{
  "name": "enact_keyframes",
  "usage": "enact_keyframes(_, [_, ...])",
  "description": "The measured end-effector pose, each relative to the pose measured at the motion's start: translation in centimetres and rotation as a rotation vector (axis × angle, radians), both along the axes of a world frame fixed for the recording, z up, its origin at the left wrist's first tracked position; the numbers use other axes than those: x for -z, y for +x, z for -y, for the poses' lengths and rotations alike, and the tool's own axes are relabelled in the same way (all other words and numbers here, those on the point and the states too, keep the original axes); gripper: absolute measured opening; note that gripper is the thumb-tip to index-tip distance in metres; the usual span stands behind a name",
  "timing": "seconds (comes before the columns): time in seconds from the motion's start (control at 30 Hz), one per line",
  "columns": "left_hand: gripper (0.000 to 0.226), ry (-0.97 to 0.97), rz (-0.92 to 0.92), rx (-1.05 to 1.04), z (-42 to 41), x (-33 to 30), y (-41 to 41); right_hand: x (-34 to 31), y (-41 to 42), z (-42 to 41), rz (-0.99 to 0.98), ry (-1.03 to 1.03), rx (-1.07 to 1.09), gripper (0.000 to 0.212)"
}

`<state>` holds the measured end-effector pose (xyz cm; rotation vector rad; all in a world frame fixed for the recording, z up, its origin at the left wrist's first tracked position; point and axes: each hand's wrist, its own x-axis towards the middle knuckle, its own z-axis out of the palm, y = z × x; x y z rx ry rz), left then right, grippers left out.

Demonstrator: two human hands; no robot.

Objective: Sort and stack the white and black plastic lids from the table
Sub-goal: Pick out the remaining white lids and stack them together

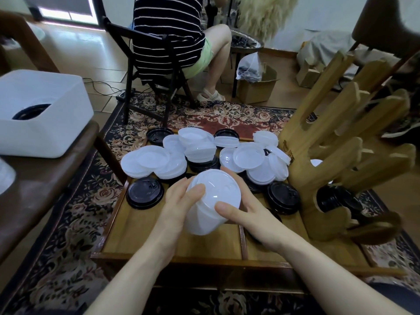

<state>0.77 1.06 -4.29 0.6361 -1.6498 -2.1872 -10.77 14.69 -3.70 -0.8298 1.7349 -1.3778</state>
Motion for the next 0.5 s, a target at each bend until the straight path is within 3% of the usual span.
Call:
enact_keyframes(0.1, [0.080, 0.018, -0.007, 0.001, 0.16, 0.36, 0.12, 0.02, 0.06, 0.21, -0.015, -0.006, 0.005, 0.089])
enact_keyframes(0.2, [0.077, 0.012, -0.029, 0.041, 0.12, 0.26, 0.25, 0.09, -0.01, 0.35, -0.035, -0.019, 0.020, 0.094])
enact_keyframes(0.33, [0.099, 0.007, -0.014, 0.066, 0.19, 0.10, 0.18, 0.12, 0.08, 0.44, -0.042, -0.044, 0.051, 0.094])
enact_keyframes(0.5, [0.066, 0.007, -0.041, -0.062, 0.12, -0.31, 0.33, 0.02, 0.14, 0.14, -0.023, -0.040, 0.008, 0.074])
